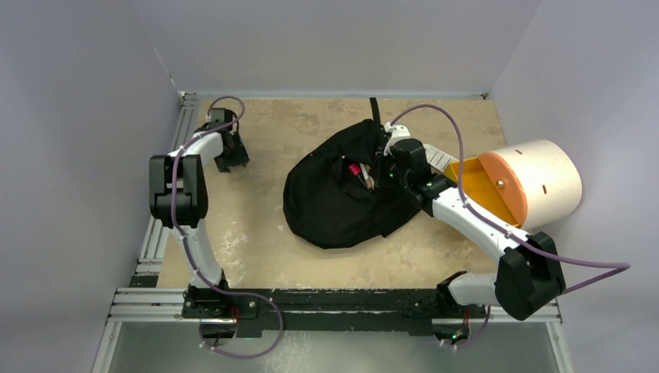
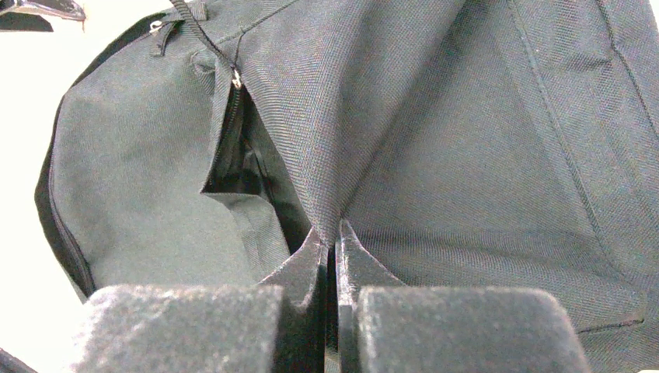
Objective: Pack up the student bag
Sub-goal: Pick up the stationery from the center of the board.
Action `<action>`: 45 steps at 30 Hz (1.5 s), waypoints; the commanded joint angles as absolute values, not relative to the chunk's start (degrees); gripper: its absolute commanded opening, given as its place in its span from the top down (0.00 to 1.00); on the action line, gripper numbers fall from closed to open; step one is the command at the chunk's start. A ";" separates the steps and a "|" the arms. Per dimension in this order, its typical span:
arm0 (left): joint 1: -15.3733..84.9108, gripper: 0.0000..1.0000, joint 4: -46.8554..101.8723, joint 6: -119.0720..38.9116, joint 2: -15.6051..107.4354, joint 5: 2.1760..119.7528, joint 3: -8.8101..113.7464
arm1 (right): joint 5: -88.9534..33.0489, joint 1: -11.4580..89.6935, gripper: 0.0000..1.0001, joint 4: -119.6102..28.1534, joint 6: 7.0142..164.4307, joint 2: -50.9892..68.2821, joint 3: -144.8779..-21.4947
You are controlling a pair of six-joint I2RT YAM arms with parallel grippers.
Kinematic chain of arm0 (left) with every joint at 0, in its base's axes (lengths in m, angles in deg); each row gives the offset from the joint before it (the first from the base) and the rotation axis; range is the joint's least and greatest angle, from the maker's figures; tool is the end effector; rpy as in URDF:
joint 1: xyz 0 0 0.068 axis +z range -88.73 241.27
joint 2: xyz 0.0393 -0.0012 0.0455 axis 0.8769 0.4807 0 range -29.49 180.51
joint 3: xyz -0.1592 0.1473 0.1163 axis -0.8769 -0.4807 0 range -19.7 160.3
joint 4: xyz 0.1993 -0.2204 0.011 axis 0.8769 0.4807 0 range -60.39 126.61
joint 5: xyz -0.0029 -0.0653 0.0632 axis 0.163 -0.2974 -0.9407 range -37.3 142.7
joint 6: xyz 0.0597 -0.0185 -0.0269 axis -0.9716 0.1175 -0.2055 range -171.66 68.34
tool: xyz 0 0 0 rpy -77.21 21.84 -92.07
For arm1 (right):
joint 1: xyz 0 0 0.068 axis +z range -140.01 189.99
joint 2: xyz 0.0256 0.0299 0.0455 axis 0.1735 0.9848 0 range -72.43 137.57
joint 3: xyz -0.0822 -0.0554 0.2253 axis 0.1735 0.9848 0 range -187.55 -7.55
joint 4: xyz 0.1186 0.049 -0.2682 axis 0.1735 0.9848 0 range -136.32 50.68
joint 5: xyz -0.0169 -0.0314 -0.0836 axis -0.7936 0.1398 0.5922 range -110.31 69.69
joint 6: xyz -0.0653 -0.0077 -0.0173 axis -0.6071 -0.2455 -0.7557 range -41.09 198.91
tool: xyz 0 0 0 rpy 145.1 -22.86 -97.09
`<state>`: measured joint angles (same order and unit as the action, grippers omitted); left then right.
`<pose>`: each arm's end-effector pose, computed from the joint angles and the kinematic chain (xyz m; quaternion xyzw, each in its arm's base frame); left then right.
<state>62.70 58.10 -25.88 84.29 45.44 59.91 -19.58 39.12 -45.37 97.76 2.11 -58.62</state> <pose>0.4416 0.0179 0.1065 -0.2426 0.9390 0.0104 0.2436 0.3126 0.1735 0.2304 -0.0718 0.8376 0.2153 0.4969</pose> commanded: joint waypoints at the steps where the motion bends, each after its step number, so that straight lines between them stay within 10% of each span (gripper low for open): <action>1: 62.05 0.50 58.28 -26.94 85.23 44.77 62.15 | -21.98 39.63 1.00 -46.41 97.90 -0.28 -58.87; 28: 56.15 0.96 61.53 -23.17 73.47 51.46 58.37 | -20.49 39.61 1.00 -46.06 98.59 -1.35 -58.25; 45: 23.64 1.00 57.24 -9.91 54.32 47.31 51.41 | -21.77 39.65 1.00 -48.52 99.72 0.59 -58.17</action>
